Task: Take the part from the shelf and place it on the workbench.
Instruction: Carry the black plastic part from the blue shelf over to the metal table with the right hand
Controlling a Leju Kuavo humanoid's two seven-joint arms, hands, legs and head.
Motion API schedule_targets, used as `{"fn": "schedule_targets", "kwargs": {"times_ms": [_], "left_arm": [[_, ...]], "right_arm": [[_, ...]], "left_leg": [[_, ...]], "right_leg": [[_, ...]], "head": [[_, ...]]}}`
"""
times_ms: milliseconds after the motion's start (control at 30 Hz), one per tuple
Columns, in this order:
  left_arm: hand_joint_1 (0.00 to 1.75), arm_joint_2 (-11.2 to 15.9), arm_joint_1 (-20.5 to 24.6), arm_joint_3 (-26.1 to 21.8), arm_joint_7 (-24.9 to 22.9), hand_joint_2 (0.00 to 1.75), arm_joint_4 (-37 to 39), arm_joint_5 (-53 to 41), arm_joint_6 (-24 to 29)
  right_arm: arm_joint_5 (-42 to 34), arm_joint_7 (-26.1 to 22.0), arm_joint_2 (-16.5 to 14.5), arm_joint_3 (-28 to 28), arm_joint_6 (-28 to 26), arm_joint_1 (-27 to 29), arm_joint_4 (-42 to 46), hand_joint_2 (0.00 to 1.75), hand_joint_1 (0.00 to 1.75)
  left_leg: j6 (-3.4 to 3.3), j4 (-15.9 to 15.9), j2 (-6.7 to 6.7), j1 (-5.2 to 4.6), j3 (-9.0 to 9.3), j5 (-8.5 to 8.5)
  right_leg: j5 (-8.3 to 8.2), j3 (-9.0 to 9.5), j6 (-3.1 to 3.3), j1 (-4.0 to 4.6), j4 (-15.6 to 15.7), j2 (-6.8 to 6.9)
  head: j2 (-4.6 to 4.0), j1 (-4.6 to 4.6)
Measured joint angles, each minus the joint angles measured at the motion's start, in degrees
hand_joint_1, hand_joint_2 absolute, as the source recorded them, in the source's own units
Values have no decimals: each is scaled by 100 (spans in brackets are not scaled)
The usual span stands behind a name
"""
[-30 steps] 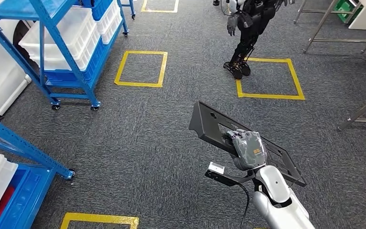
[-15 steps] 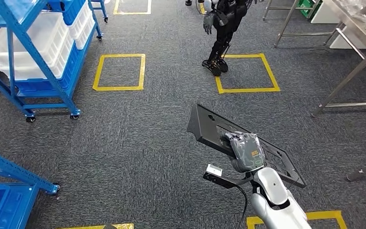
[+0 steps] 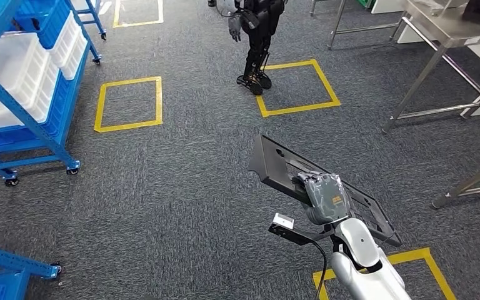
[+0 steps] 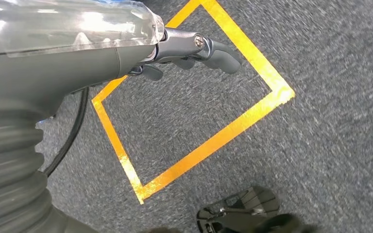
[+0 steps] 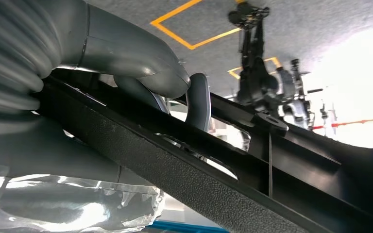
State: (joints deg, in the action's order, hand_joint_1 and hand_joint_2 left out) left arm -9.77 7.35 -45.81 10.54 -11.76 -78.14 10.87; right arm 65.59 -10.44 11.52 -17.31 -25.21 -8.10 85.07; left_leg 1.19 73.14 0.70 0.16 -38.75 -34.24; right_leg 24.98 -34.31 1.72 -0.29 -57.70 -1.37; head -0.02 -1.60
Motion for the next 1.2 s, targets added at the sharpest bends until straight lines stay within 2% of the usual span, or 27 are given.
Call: {"fn": "schedule_targets", "kwargs": {"times_ms": [33, 67, 100, 167, 233, 300, 333, 400, 433, 467, 500, 533, 567, 600, 667, 733, 800, 833, 900, 967, 1000, 1033, 1067, 1100, 1133, 1167, 1200], "left_arm": [[0, 0, -10, 0, 0, 175, 0, 0, -1], [0, 0, -13, -1, 1, 175, 0, -1, -1], [0, 0, -12, -1, 2, 175, 0, -1, -1], [0, 3, -7, 1, 10, 175, 0, -3, -4], [0, 7, -6, 1, 21, 175, 0, -4, -14], [0, 7, 0, 0, 26, 175, 0, -6, -25], [0, 2, 7, -1, 27, 175, -1, -8, -31], [0, -10, 16, -1, 30, 175, -2, -13, -44], [0, -14, 12, -1, 32, 175, -2, -15, -51], [0, -14, 4, -1, 32, 175, -2, -15, -55], [0, -14, -4, -1, 32, 175, -2, -14, -61], [0, -13, -9, -1, 31, 175, -2, -13, -66], [0, -14, -9, -1, 31, 175, -2, -11, -70], [0, -14, -7, -1, 31, 175, -2, -9, -74], [0, -15, -5, -1, 34, 175, -2, 6, -75], [0, -14, -5, -1, 41, 175, -2, 38, -78], [0, -13, 2, -1, 54, 175, -2, 84, -83], [0, -9, 6, -1, 64, 175, -2, 104, -85], [0, -2, 2, -7, 84, 175, -2, 152, -88], [0, 7, -30, -25, 91, 175, -2, 198, -90], [0, 10, -51, -36, 92, 175, -2, 214, -90], [0, 14, -68, -46, 93, 175, -2, 226, -89], [0, 17, -79, -53, 94, 175, -2, 232, -88], [0, 18, -84, -57, 97, 175, -2, 236, -85], [0, 19, -86, -62, 100, 175, -2, 237, -80], [0, 24, -87, -68, 103, 175, -2, 236, -76], [0, 27, -90, -75, 108, 175, -2, 233, -71]], "right_arm": [[0, 0, 0, 0, 1, 3, -4, 175, 175], [-1, -1, 0, 0, 1, 6, -8, 175, 175], [-5, -2, -1, 0, 1, 5, -11, 175, 175], [-34, -14, -12, 0, 1, -3, -15, 175, 175], [-94, -35, -27, 0, 1, -13, -20, 175, 175], [-155, -60, -32, 1, 1, -4, -25, 175, 175], [-190, -77, -33, 5, 3, 5, -26, 175, 175], [-286, -127, -34, 14, 20, 1, -28, 175, 175], [-342, -155, -35, 18, 34, -1, -32, 175, 175], [-387, -180, -36, 20, 52, -1, -42, 175, 175], [-428, -197, -37, 20, 71, 6, -56, 175, 175], [-474, -216, -37, 20, 94, 14, -74, 175, 175], [-523, -234, -37, 20, 117, 13, -95, 175, 175], [-574, -253, -38, 20, 140, -1, -113, 175, 175], [-667, -288, -46, 20, 191, -87, -162, 175, 175], [-738, -308, -81, 20, 236, -218, -230, 175, 175], [-782, -316, -126, 20, 278, -323, -311, 175, 175], [-799, -317, -158, 19, 300, -360, -355, 175, 175], [-818, -320, -242, 17, 360, -455, -448, 175, 175], [-831, -325, -347, 16, 423, -562, -548, 175, 175], [-834, -327, -397, 15, 450, -603, -601, 175, 175], [-840, -329, -441, 14, 470, -633, -653, 175, 175], [-847, -329, -480, 14, 487, -659, -705, 175, 175], [-857, -329, -513, 13, 501, -686, -752, 175, 175], [-869, -329, -545, 13, 509, -716, -793, 175, 175], [-879, -329, -576, 13, 513, -749, -829, 175, 175], [-886, -327, -604, 13, 514, -775, -860, 175, 175]], "left_leg": [[1, 113, -9, 1, -70, 26], [-5, -4, -17, 2, -33, 161], [-18, -321, -44, 5, 100, 371], [-57, -1093, -230, 19, 438, 711], [-94, -1459, -368, 22, 601, 788], [-152, -1507, -304, 22, 622, 798], [-191, -1540, -251, 24, 636, 818], [-261, -1608, -139, 35, 663, 857], [-275, -1616, -81, 21, 668, 860], [-285, -1616, -21, 14, 666, 856], [-287, -1614, 40, 7, 664, 851], [-285, -1612, 103, 4, 664, 844], [-279, -1610, 163, 3, 666, 835], [-268, -1607, 221, 3, 674, 824], [-226, -1593, 332, -19, 695, 792], [-170, -1580, 439, -50, 710, 759], [-106, -1582, 546, -56, 734, 735], [-72, -1531, 524, -44, 725, 706], [-16, -1163, 289, -22, 584, 496], [12, -429, 34, -4, 240, 134], [21, -90, -4, 1, 64, 5], [26, 104, -17, 1, -53, -23], [24, 94, -22, 2, -80, 65], [14, -147, -40, 3, 2, 258], [-4, -530, -101, 5, 153, 497], [-29, -930, -229, 14, 320, 675], [-48, -1243, -340, 22, 454, 792]], "right_leg": [[1, 1, 0, 2, -5, -64], [2, 4, -1, 3, -12, -129], [5, 8, -6, 1, -23, -195], [18, -5, -35, 1, -60, -316], [15, -45, -96, -8, -85, -420], [-3, -74, -174, -25, -77, -506], [19, -89, -206, -25, -102, -465], [228, -238, -256, -15, -424, -219], [404, -393, -276, -17, -753, -67], [575, -579, -298, -27, -1131, 23], [681, -735, -317, -41, -1444, 65], [691, -813, -331, -54, -1598, 90], [597, -780, -340, -63, -1528, 114], [426, -637, -341, -66, -1252, 160], [116, -237, -306, -35, -476, 398], [26, -54, -229, 16, -80, 523], [28, -67, -152, 35, -59, 405], [20, -59, -120, 27, -43, 349], [-1, -31, -45, -5, -10, 235], [-8, -23, 7, -8, -8, 106], [-10, -24, 20, -2, -12, 31], [-10, -25, 23, 4, -19, -49], [-8, -25, 21, 7, -29, -130], [-5, -25, 18, 8, -42, -210], [1, -26, 10, 7, -58, -287], [9, -36, -4, 12, -77, -360], [12, -50, -27, 10, -95, -426]], "head": [[0, 0], [0, 0], [0, 0], [0, 0], [0, -1], [0, -1], [0, -1], [0, 0], [0, 0], [0, 0], [0, 0], [0, 0], [0, 0], [0, 0], [0, 0], [0, -1], [0, -1], [0, 0], [0, 0], [0, -1], [0, -1], [0, -1], [0, 0], [0, 0], [0, 0], [0, 0], [0, -1]]}}
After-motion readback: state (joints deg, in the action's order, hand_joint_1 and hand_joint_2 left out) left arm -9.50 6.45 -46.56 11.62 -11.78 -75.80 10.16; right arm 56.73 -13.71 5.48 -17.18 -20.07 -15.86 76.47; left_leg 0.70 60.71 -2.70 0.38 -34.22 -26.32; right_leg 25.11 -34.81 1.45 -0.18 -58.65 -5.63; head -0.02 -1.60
